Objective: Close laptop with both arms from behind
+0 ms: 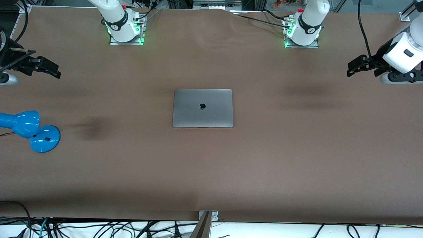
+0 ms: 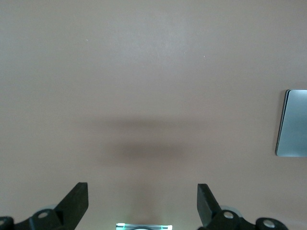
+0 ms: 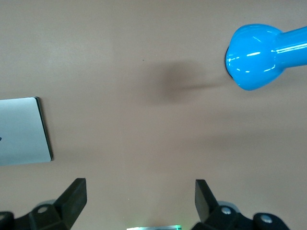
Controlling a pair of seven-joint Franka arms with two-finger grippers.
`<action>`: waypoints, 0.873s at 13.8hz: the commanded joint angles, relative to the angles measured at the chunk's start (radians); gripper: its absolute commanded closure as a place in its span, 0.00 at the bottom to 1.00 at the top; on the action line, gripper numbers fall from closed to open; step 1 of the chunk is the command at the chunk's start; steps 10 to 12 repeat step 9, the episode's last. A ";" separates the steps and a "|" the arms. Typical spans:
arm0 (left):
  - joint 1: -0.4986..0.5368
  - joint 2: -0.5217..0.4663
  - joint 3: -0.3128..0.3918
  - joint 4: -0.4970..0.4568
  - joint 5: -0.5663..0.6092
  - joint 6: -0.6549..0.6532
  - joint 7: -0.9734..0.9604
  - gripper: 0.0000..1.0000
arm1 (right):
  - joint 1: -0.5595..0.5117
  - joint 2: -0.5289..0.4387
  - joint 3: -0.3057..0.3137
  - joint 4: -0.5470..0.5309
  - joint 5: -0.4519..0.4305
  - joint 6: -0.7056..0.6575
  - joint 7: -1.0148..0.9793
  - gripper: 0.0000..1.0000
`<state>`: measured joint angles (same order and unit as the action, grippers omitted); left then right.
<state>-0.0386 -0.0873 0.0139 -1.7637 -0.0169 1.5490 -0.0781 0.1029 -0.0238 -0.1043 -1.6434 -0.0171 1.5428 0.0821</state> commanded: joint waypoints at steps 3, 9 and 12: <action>-0.006 0.014 -0.002 0.024 -0.018 -0.035 0.027 0.00 | 0.001 -0.015 0.000 -0.012 0.005 0.003 0.016 0.00; -0.004 0.030 -0.031 0.052 -0.017 -0.041 0.017 0.00 | 0.001 -0.015 0.000 -0.010 0.006 -0.006 0.018 0.00; -0.004 0.030 -0.031 0.052 -0.017 -0.041 0.017 0.00 | 0.001 -0.015 0.000 -0.010 0.006 -0.006 0.018 0.00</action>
